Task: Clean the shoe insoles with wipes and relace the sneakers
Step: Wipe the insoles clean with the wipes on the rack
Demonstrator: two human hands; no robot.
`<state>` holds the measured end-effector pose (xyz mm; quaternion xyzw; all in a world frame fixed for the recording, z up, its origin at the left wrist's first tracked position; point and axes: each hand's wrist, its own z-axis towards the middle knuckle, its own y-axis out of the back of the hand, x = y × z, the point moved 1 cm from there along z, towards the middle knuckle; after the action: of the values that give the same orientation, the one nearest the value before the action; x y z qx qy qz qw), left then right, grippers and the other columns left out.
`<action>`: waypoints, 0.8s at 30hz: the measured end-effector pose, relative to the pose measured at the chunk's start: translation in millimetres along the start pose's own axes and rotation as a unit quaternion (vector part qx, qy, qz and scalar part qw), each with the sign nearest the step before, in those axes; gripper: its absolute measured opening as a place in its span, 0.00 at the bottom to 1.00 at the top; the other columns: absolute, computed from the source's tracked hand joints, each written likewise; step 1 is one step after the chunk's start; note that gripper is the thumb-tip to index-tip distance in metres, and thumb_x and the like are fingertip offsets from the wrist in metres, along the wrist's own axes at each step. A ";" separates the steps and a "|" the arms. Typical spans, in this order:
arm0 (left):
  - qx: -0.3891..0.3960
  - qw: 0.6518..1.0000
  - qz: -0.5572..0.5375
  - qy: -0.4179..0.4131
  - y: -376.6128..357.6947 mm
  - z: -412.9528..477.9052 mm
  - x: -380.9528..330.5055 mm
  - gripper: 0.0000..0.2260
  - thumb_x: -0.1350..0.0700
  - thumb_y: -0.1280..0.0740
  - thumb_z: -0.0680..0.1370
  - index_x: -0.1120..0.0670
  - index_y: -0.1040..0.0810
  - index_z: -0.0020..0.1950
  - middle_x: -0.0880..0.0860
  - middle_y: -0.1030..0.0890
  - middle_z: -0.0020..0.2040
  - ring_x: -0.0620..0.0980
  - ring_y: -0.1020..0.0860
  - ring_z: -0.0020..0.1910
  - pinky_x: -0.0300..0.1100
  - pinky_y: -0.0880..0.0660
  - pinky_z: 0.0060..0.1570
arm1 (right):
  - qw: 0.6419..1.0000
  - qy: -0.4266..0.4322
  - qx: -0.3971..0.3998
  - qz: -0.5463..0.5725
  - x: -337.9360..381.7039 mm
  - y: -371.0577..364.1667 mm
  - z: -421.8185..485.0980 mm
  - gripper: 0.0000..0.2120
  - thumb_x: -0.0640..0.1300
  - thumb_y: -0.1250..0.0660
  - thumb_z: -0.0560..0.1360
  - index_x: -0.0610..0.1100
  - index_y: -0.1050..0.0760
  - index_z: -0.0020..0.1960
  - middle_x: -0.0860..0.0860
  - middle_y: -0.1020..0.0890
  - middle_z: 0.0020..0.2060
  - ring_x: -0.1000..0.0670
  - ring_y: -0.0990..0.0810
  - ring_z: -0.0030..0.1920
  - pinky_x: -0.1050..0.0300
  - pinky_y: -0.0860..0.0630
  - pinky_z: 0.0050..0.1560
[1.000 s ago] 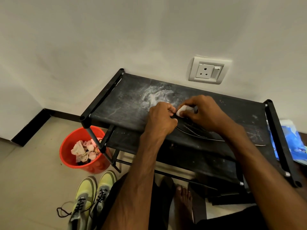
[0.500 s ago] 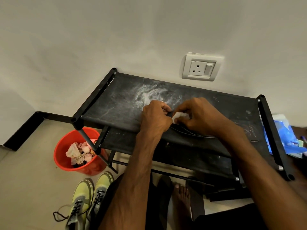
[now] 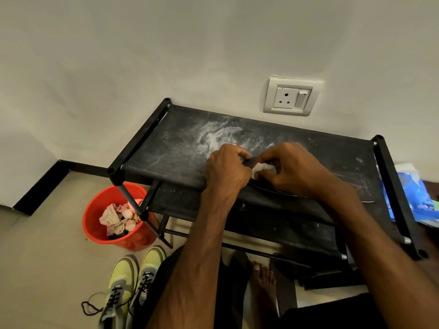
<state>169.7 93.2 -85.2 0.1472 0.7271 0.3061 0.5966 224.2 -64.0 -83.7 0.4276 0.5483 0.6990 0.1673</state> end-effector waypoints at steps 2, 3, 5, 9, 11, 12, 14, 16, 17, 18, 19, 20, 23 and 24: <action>0.000 1.000 0.005 0.001 0.2 -0.7 -0.4 0.16 0.62 0.25 0.74 0.50 0.16 0.60 0.50 0.15 0.55 0.47 0.19 0.56 0.43 0.22 0.60 | 0.999 -0.007 -0.037 0.001 -1.7 -4.5 3.4 0.09 0.50 0.27 0.74 0.55 0.15 0.53 0.57 0.15 0.42 0.56 0.21 0.38 0.47 0.19 0.41; 0.001 1.000 0.006 0.002 0.4 -0.6 -0.1 0.16 0.62 0.26 0.73 0.50 0.16 0.60 0.50 0.15 0.55 0.47 0.19 0.57 0.42 0.23 0.60 | 0.999 -0.009 -0.045 0.004 -3.2 -5.6 4.3 0.09 0.50 0.27 0.74 0.55 0.15 0.53 0.57 0.15 0.42 0.56 0.20 0.38 0.47 0.18 0.41; 0.003 1.000 0.004 0.003 0.2 -0.5 -0.2 0.16 0.61 0.25 0.73 0.50 0.16 0.60 0.50 0.15 0.55 0.47 0.19 0.56 0.41 0.23 0.58 | 0.999 -0.003 -0.029 0.017 -3.0 -2.6 2.3 0.07 0.48 0.26 0.74 0.55 0.15 0.52 0.57 0.15 0.42 0.57 0.20 0.37 0.50 0.19 0.40; -0.005 1.000 0.007 0.015 -2.2 0.7 -1.3 0.16 0.63 0.26 0.73 0.49 0.16 0.59 0.49 0.16 0.56 0.48 0.19 0.57 0.46 0.22 0.60 | 0.995 0.024 0.085 0.051 4.9 10.6 -11.9 0.06 0.49 0.27 0.74 0.54 0.14 0.51 0.58 0.14 0.42 0.60 0.18 0.39 0.60 0.21 0.39; -0.001 1.000 0.015 0.018 -3.6 1.5 -1.9 0.17 0.64 0.27 0.73 0.50 0.17 0.59 0.50 0.16 0.57 0.48 0.20 0.58 0.48 0.22 0.61 | 0.994 0.024 0.090 0.048 6.1 12.9 -15.3 0.07 0.51 0.28 0.73 0.55 0.14 0.50 0.58 0.14 0.42 0.58 0.18 0.39 0.57 0.19 0.39; 0.000 1.000 0.016 0.017 -4.2 1.9 -2.0 0.17 0.64 0.27 0.73 0.50 0.17 0.59 0.50 0.16 0.57 0.48 0.20 0.58 0.48 0.23 0.62 | 0.996 0.018 0.076 0.047 4.8 11.9 -14.3 0.06 0.50 0.27 0.73 0.56 0.14 0.50 0.58 0.15 0.39 0.59 0.19 0.37 0.59 0.22 0.37; -0.005 1.000 0.011 0.011 -5.0 2.3 -1.4 0.16 0.62 0.25 0.72 0.50 0.16 0.59 0.51 0.15 0.56 0.49 0.19 0.57 0.48 0.22 0.61 | 0.999 0.006 0.035 0.040 2.1 7.0 -8.0 0.05 0.49 0.26 0.73 0.56 0.14 0.49 0.60 0.18 0.34 0.61 0.21 0.34 0.63 0.27 0.33; -0.007 1.000 0.015 0.008 -4.8 1.0 -1.1 0.16 0.61 0.25 0.72 0.50 0.16 0.59 0.51 0.15 0.55 0.49 0.19 0.57 0.47 0.22 0.61 | 0.999 -0.012 -0.020 0.032 -4.0 1.0 2.6 0.05 0.50 0.26 0.73 0.57 0.14 0.48 0.60 0.17 0.35 0.60 0.21 0.34 0.58 0.23 0.35; -0.008 1.000 0.021 0.008 -4.5 0.3 -0.8 0.16 0.62 0.26 0.73 0.50 0.16 0.59 0.51 0.16 0.55 0.49 0.20 0.57 0.47 0.23 0.61 | 0.998 -0.028 -0.044 0.032 -8.0 -1.4 7.9 0.05 0.52 0.26 0.72 0.57 0.14 0.48 0.60 0.16 0.37 0.60 0.20 0.35 0.53 0.20 0.37; -0.008 1.000 0.026 0.009 -4.2 -0.1 -0.6 0.17 0.62 0.27 0.73 0.49 0.16 0.59 0.51 0.16 0.56 0.49 0.20 0.57 0.47 0.23 0.62 | 0.996 -0.048 -0.064 0.036 -12.0 -3.7 12.4 0.06 0.53 0.26 0.72 0.57 0.14 0.49 0.59 0.15 0.38 0.58 0.19 0.37 0.50 0.18 0.40; -0.008 1.000 0.029 0.010 -3.8 -0.3 -0.5 0.17 0.63 0.28 0.73 0.49 0.17 0.59 0.50 0.16 0.56 0.49 0.20 0.58 0.46 0.23 0.62 | 0.994 -0.069 -0.083 0.034 -15.8 -5.5 16.1 0.08 0.54 0.26 0.71 0.56 0.15 0.49 0.58 0.15 0.39 0.56 0.18 0.39 0.47 0.18 0.43; -0.008 0.999 0.028 0.012 -3.6 -0.5 -0.6 0.17 0.63 0.28 0.73 0.48 0.17 0.59 0.50 0.16 0.56 0.49 0.20 0.58 0.46 0.24 0.62 | 0.991 -0.085 -0.101 0.026 -18.0 -6.5 18.0 0.09 0.54 0.27 0.71 0.55 0.15 0.50 0.57 0.15 0.41 0.54 0.18 0.40 0.46 0.17 0.44; -0.006 1.000 0.017 0.018 -3.0 -0.7 -1.3 0.17 0.63 0.28 0.73 0.48 0.16 0.59 0.49 0.16 0.55 0.48 0.20 0.57 0.45 0.23 0.62 | 0.981 -0.091 -0.169 0.031 -21.0 0.4 14.9 0.07 0.52 0.26 0.74 0.54 0.15 0.51 0.57 0.15 0.43 0.54 0.19 0.42 0.47 0.18 0.45; -0.007 1.000 0.011 0.020 -2.8 -0.4 -1.0 0.17 0.64 0.28 0.73 0.48 0.16 0.58 0.49 0.16 0.54 0.47 0.20 0.57 0.45 0.24 0.62 | 0.976 -0.087 -0.191 0.056 -22.5 5.3 11.9 0.07 0.51 0.25 0.74 0.53 0.15 0.52 0.57 0.15 0.43 0.56 0.19 0.41 0.50 0.19 0.43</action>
<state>170.0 90.4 -86.2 0.1448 0.7352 0.3209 0.5792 247.8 -74.2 -87.8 0.4766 0.3633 0.7594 0.2535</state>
